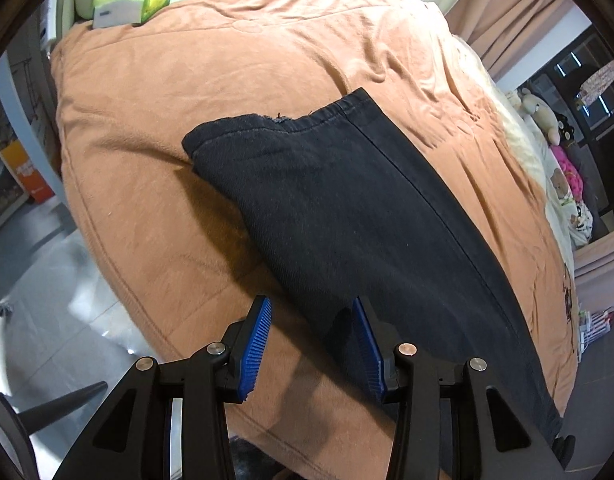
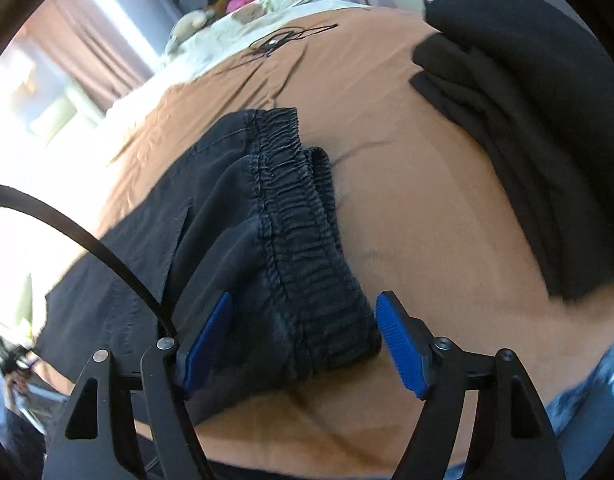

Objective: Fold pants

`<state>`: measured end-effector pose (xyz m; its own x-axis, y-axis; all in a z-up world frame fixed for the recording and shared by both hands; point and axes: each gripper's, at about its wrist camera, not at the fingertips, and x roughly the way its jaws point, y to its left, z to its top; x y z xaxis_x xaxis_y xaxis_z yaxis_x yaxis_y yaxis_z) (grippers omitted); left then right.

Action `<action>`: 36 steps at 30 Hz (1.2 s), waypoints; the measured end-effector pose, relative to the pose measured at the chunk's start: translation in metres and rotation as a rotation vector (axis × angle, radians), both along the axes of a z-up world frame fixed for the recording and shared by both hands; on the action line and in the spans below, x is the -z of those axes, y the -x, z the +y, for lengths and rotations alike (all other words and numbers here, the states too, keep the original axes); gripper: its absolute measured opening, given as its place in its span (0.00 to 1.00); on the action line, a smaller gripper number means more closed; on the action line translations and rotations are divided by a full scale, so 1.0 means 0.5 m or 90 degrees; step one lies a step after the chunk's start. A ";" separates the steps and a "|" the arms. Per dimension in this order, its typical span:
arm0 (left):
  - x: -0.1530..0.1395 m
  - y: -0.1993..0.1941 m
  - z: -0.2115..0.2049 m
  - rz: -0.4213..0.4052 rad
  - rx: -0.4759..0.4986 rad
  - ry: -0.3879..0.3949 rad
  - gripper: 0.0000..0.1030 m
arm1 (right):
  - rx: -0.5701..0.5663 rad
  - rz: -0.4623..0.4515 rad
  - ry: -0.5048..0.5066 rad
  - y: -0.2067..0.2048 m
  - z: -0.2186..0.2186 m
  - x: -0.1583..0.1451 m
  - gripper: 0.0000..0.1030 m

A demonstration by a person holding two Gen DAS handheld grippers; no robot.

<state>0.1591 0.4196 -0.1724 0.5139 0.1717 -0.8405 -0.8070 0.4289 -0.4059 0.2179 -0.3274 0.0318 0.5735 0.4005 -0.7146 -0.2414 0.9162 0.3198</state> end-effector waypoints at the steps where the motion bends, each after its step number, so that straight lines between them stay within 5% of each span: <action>1: -0.001 0.004 -0.005 -0.002 -0.002 0.002 0.44 | -0.011 0.004 0.015 0.002 0.007 0.001 0.71; 4: -0.004 0.009 -0.017 -0.001 -0.002 0.001 0.44 | -0.050 0.020 0.076 -0.007 0.036 0.016 0.67; 6: -0.003 0.009 -0.024 0.001 -0.001 -0.001 0.44 | -0.072 0.026 0.102 -0.005 0.045 0.025 0.42; 8: 0.000 0.008 -0.031 0.001 -0.003 0.003 0.44 | -0.080 0.017 0.142 0.002 0.057 0.029 0.36; 10: 0.002 0.006 -0.037 0.000 -0.001 0.007 0.44 | -0.083 0.006 0.167 0.012 0.065 0.027 0.17; 12: -0.001 0.003 -0.046 -0.002 0.004 0.005 0.44 | -0.074 -0.009 0.177 0.028 0.062 0.017 0.13; 20: -0.021 0.006 -0.062 -0.016 0.010 -0.007 0.44 | -0.049 -0.038 0.139 0.107 0.023 0.011 0.10; 29: 0.006 0.024 -0.054 -0.024 0.007 0.011 0.44 | -0.012 0.000 0.148 0.133 0.038 0.122 0.07; 32: 0.018 0.023 -0.047 -0.040 0.010 0.023 0.44 | -0.013 -0.003 0.166 0.140 0.047 0.107 0.13; 36: 0.031 0.015 -0.031 -0.057 0.013 0.030 0.44 | -0.014 -0.027 0.165 0.150 0.052 0.067 0.32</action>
<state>0.1514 0.4043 -0.1880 0.5904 0.1211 -0.7979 -0.7576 0.4239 -0.4962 0.1429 -0.3013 -0.0017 0.5983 0.2193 -0.7707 -0.2700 0.9607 0.0637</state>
